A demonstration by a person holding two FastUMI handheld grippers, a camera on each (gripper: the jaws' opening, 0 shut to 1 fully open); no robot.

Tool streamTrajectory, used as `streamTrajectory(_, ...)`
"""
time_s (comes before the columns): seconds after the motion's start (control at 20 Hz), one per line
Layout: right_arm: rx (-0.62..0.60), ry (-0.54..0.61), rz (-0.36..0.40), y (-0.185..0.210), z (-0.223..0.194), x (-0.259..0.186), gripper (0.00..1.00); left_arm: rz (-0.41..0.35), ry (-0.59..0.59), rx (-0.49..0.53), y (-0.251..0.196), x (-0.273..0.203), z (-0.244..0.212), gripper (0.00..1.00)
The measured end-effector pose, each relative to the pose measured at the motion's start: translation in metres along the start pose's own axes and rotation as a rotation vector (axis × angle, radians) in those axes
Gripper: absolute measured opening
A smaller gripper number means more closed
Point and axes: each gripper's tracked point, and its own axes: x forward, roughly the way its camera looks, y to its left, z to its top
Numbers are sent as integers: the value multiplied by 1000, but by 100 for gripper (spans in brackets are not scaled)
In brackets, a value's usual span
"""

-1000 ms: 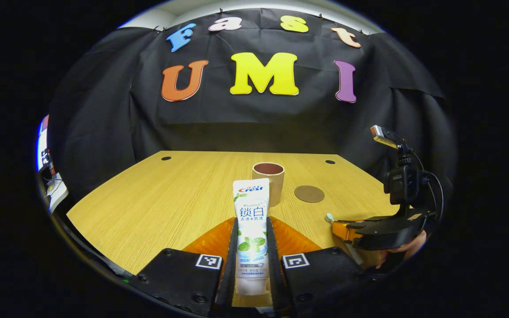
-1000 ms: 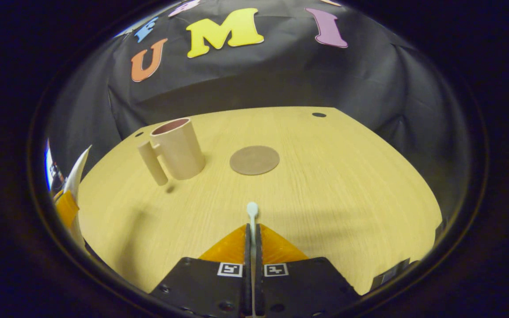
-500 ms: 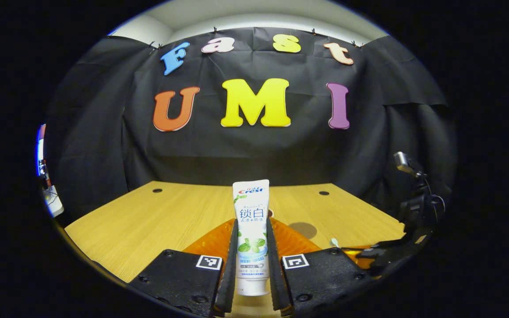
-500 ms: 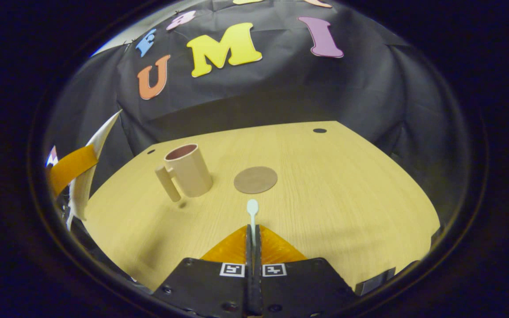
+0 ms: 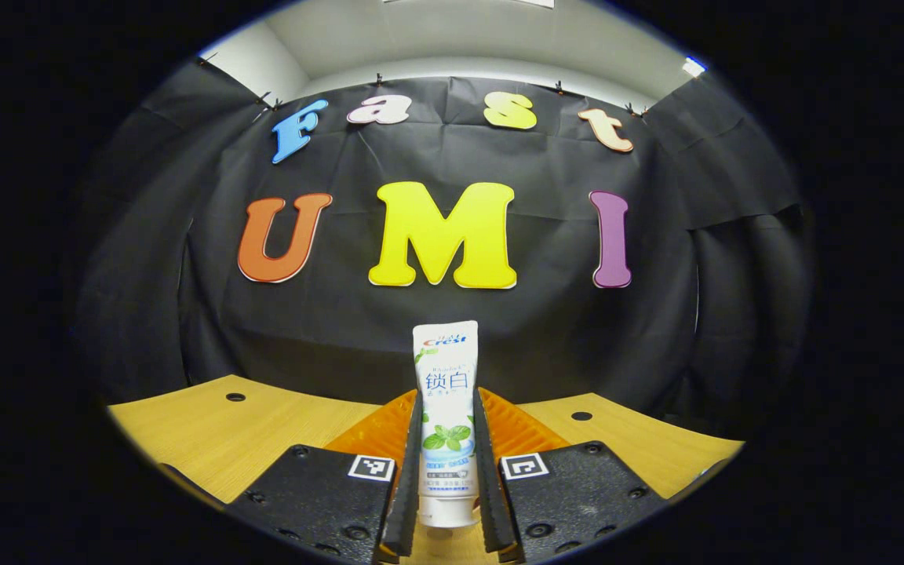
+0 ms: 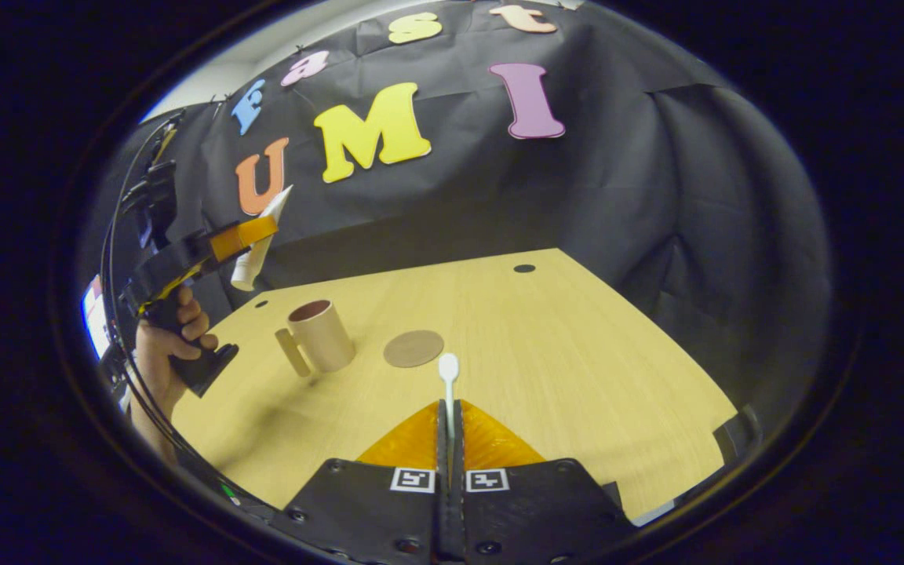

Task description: Put the toothbrush and toothpaste on the desktop into the cup, then pick up the cup and place it on the coaster on the desktop.

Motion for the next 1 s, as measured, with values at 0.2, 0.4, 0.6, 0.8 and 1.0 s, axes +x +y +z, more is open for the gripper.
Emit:
streamTrajectory(0.2,19,18,-3,-12,-7,6,0,-11,-12,-25,-5,22,-8,35)
streamTrajectory(0.4,34,14,-14,-21,-4,12,0,-5,11,-73,2,27,-23,36)
streamTrajectory(0.6,38,9,-19,-22,-3,13,0,5,30,-85,9,24,-30,38)
streamTrajectory(0.8,34,6,-18,-18,-3,12,0,2,34,-93,11,22,-30,44)
streamTrajectory(1.0,31,2,-20,-17,-2,10,0,-2,46,-97,10,21,-34,40)
